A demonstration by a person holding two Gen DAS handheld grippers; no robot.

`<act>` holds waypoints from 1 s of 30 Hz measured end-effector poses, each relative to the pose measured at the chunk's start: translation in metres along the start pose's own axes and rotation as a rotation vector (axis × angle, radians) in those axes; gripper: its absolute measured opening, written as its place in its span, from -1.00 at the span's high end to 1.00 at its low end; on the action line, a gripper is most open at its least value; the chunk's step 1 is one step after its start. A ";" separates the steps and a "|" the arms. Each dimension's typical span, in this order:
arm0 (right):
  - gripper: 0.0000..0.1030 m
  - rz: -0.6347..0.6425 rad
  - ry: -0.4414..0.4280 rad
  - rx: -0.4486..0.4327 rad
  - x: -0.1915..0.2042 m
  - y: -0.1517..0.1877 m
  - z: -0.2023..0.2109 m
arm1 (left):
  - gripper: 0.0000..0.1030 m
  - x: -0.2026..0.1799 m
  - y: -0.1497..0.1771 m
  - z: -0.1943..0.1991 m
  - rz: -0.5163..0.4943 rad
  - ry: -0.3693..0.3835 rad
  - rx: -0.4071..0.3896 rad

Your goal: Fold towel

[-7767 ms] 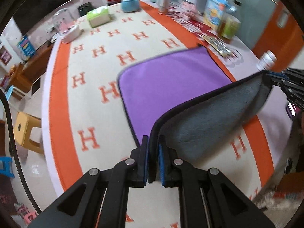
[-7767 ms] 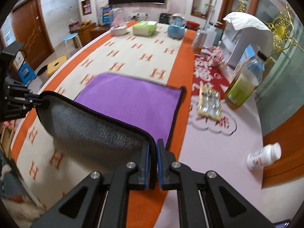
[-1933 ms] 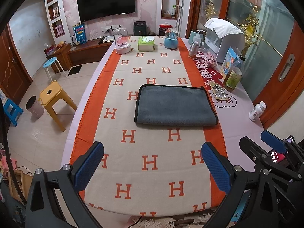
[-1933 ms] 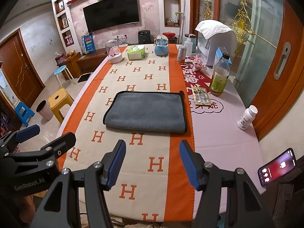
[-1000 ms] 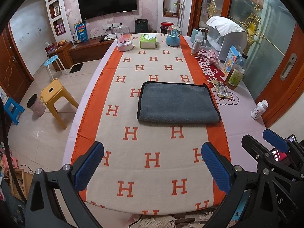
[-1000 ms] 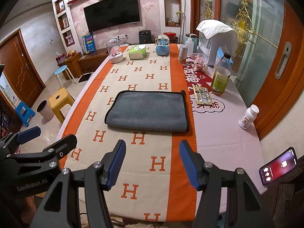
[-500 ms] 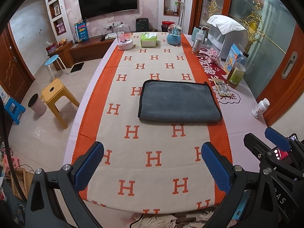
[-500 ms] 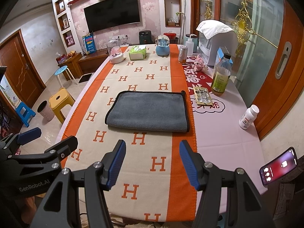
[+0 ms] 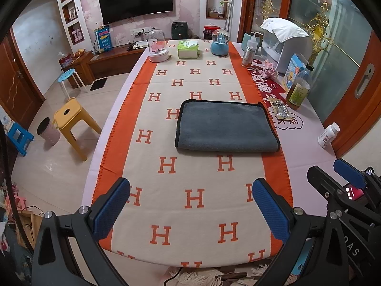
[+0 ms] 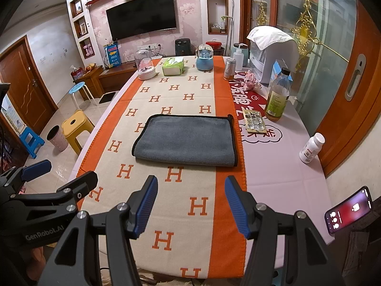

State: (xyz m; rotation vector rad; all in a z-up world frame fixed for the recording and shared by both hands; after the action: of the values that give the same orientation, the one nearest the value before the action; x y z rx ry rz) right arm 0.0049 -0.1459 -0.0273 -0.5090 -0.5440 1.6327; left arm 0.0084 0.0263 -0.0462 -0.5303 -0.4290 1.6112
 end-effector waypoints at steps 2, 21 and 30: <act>-0.14 0.000 -0.001 0.001 0.000 0.000 0.000 | -0.98 0.002 0.001 0.000 0.001 0.001 0.003; -0.14 0.000 -0.001 0.000 0.000 0.001 0.000 | -0.98 -0.002 -0.003 0.000 -0.003 -0.003 0.003; -0.14 0.002 -0.001 0.000 0.002 0.001 0.000 | -0.98 -0.001 -0.003 0.000 -0.003 -0.003 0.004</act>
State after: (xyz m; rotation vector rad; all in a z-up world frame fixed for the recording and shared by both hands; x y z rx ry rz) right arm 0.0042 -0.1442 -0.0276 -0.5088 -0.5447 1.6354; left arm 0.0107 0.0252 -0.0440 -0.5240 -0.4288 1.6101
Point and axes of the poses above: each gripper's, at about its wrist camera, not at the fingertips, and z roughly against the way its jaws point, x to its left, y to its underside, the point moved 5 cm from there along -z, roughly the way its jaws point, and after that the axes turned 6 degrees about z, right-handed, at the moved point
